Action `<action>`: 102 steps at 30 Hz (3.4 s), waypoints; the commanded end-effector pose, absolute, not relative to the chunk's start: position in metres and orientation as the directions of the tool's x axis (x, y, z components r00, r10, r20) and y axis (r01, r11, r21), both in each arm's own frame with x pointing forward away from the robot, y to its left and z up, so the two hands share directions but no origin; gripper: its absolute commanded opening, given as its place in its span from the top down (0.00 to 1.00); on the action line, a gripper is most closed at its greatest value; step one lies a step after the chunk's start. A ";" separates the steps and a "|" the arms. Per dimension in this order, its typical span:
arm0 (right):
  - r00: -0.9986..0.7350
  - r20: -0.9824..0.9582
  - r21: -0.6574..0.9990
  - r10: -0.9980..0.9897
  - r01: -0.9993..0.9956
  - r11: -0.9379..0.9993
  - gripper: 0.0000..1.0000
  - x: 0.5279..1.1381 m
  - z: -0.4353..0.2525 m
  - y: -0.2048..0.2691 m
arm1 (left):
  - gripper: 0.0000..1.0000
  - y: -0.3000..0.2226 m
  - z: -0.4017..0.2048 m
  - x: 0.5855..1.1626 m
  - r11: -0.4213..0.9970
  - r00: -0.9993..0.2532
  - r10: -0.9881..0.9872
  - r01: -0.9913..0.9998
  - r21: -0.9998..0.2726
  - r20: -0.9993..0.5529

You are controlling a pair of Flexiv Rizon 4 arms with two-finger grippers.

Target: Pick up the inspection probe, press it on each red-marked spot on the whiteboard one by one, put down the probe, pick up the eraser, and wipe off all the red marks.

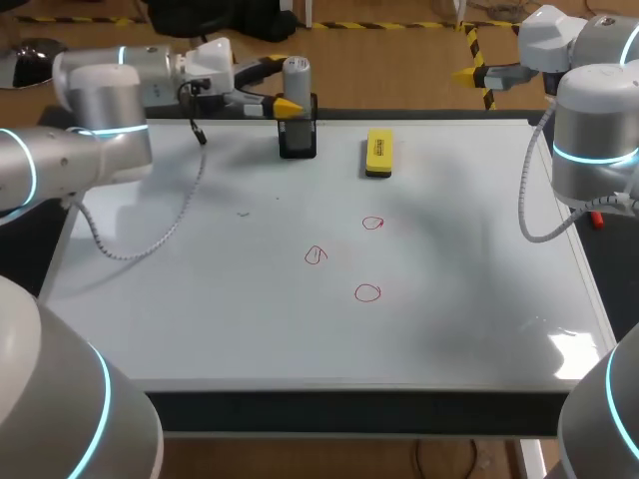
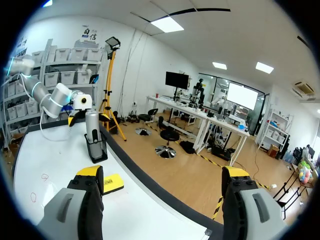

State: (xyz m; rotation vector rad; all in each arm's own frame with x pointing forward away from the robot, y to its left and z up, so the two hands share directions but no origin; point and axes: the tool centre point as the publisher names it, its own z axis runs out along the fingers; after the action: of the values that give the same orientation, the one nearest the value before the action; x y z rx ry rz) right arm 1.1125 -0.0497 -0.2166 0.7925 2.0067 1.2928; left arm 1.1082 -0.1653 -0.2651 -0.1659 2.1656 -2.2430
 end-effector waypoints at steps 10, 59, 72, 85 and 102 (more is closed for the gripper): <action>-0.631 -0.175 0.927 0.756 0.154 0.343 0.00 1.113 -0.217 -0.050 | 0.00 -0.173 -0.267 1.109 -0.034 -0.994 -0.088 -0.059 -0.998 0.062; -0.631 -0.175 0.927 0.756 0.154 0.343 0.00 1.113 -0.217 -0.050 | 1.00 -0.170 -0.275 1.103 -0.025 -0.983 -0.165 -0.076 -0.997 0.079; -0.631 -0.175 0.927 0.756 0.154 0.343 0.00 1.113 -0.217 -0.050 | 1.00 -0.170 -0.262 1.105 -0.031 -0.983 -0.176 -0.050 -0.998 0.055; -0.631 -0.175 0.927 0.756 0.154 0.343 0.00 1.113 -0.217 -0.050 | 1.00 -0.167 -0.231 1.107 -0.068 -0.984 -0.179 0.016 -0.998 -0.004; -0.631 -0.175 0.927 0.756 0.154 0.343 0.00 1.113 -0.217 -0.050 | 1.00 -0.158 -0.158 1.106 -0.113 -0.963 -0.254 0.117 -0.987 -0.085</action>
State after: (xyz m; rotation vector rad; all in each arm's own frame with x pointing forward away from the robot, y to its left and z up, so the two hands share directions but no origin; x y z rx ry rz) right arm 1.1125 -0.0497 -0.2166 0.7926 2.0066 1.2928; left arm 1.1175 -0.1610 -0.1719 -0.1166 1.9082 -2.2092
